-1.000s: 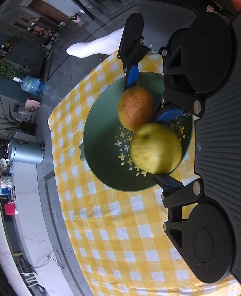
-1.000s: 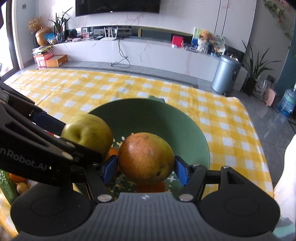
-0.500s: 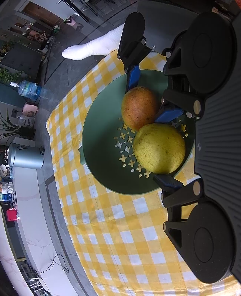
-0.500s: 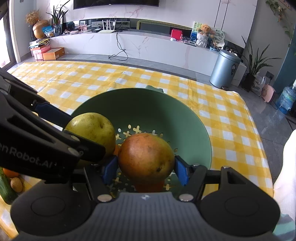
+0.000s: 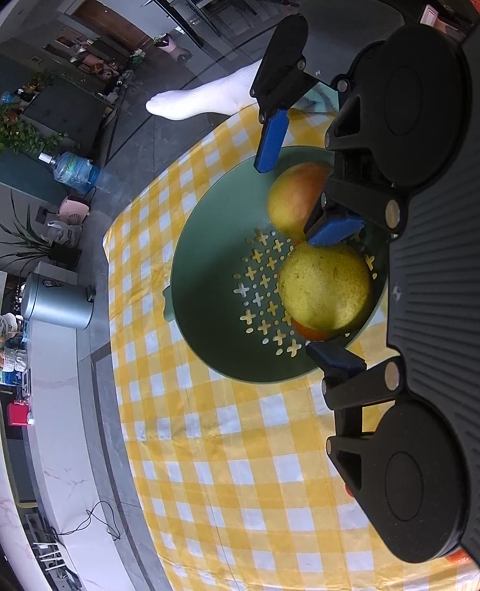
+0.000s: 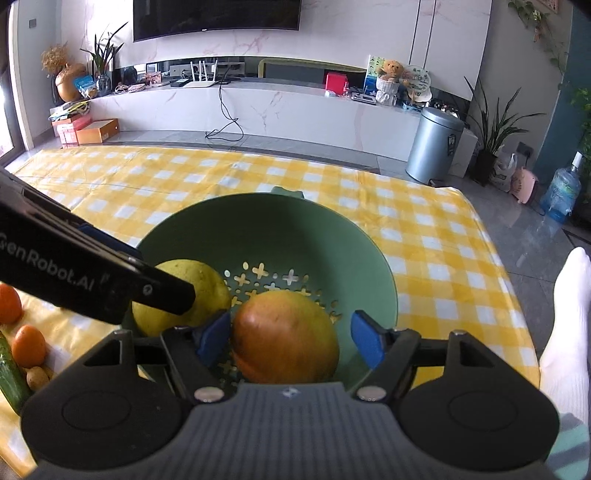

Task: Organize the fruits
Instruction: 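Carry pear and mango over the colander and open both tools to release them, then move both tools back toward the cucumber and remaining oranges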

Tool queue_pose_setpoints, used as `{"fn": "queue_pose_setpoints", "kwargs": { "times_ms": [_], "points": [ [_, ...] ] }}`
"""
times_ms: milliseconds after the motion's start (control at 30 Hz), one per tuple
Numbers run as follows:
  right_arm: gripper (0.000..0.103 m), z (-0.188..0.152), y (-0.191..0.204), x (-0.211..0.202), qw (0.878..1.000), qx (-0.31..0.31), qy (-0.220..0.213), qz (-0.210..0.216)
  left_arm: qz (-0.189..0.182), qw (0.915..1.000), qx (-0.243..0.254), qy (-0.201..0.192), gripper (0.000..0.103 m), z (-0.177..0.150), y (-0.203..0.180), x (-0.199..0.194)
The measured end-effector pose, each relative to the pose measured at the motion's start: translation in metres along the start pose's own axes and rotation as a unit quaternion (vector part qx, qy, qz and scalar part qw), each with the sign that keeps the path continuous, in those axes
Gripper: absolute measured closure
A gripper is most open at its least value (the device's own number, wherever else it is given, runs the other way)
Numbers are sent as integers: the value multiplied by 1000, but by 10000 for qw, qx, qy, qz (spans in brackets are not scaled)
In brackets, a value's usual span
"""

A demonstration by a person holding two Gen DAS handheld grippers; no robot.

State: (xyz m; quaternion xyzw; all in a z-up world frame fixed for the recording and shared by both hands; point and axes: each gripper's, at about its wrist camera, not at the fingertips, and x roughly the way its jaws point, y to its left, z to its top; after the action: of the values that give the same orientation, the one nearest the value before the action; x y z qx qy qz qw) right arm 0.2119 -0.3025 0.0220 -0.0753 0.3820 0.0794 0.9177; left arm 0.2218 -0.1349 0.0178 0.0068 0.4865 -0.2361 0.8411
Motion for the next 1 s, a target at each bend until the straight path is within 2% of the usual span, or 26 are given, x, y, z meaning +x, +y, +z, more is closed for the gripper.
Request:
{"fn": "queue_pose_setpoints", "kwargs": {
  "times_ms": [67,200,400,500,667,900,1000],
  "points": [
    [32,-1,1,-3,9999,16,-107,-31,-1,10000,-16,-29,32,-2,-1,-1],
    [22,-3,-3,-12,9991,206,-366,-5,-16,9999,-53,-138,32,-5,-2,-9],
    [19,-3,0,-18,9978,345,-565,31,49,9993,-175,-333,30,-10,0,-27],
    [14,-5,8,-24,9962,393,-772,18,107,9986,-197,-476,29,-16,0,-41],
    [12,-12,24,-36,9929,338,-1136,-44,297,9967,-305,-684,28,-28,6,-68],
    [9,-21,49,-53,9849,-179,-1606,-616,587,9933,-594,-800,27,-49,26,-101],
    [9,-24,53,-61,9839,-73,-1688,-590,680,9920,-719,-787,26,-62,35,-110]
  ]
}}
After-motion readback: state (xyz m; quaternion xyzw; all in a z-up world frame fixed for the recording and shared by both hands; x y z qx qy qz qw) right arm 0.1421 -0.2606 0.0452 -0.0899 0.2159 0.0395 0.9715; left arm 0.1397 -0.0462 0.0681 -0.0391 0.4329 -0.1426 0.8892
